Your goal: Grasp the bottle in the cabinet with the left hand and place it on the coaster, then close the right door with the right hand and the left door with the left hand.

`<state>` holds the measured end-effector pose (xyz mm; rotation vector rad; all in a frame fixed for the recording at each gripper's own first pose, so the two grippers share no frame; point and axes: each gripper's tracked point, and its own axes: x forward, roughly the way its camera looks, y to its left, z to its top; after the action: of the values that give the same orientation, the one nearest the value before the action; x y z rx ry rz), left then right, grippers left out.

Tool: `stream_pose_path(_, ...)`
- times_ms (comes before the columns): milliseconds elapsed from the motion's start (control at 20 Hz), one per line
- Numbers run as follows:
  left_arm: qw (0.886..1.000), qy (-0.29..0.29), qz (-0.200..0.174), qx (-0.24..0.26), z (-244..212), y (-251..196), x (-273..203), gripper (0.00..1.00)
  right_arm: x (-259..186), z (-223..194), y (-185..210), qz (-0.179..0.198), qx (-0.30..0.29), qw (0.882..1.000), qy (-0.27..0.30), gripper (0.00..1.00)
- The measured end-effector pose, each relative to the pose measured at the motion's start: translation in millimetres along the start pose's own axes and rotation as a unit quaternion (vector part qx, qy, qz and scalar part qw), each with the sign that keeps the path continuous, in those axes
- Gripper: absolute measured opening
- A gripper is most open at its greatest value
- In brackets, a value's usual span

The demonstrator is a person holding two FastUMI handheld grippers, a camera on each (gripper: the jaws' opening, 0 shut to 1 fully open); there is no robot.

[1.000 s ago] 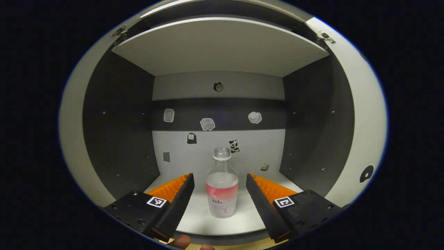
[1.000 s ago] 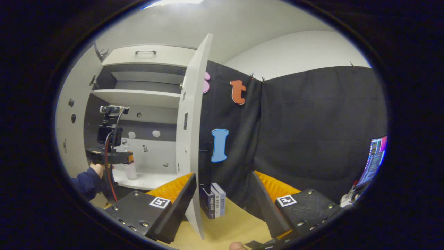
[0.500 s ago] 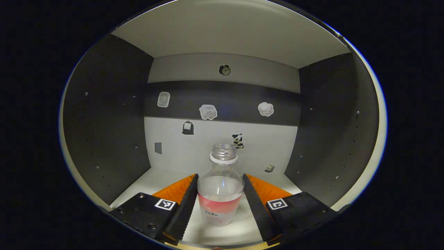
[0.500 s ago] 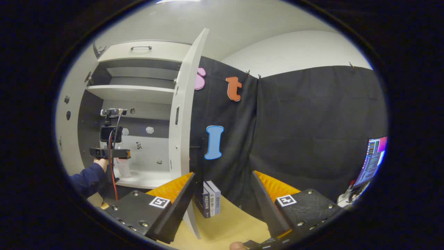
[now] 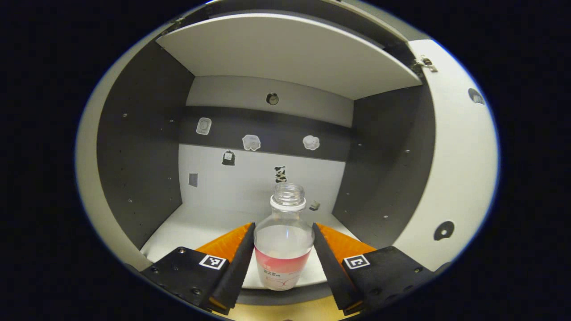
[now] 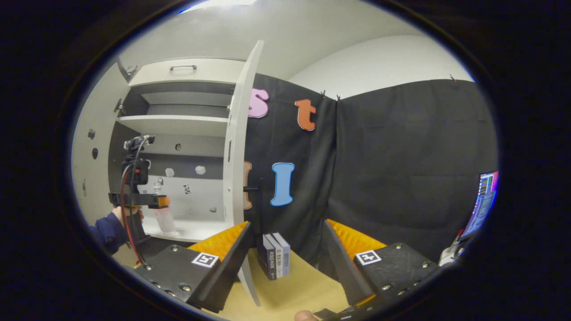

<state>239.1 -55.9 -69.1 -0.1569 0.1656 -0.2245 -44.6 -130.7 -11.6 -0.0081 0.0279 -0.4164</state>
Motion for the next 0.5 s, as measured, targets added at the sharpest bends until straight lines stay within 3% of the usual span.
stream_pose_path(200,0.999,0.004,-0.036,-0.013,-20,-7,-49,0.81,-4,0,3,0.030,0.003,1.000,-0.003,0.96)
stream_pose_path(500,0.998,0.043,-0.044,-0.019,-83,0,-112,0.81,-5,3,11,0.071,0.001,0.997,-0.013,0.96)
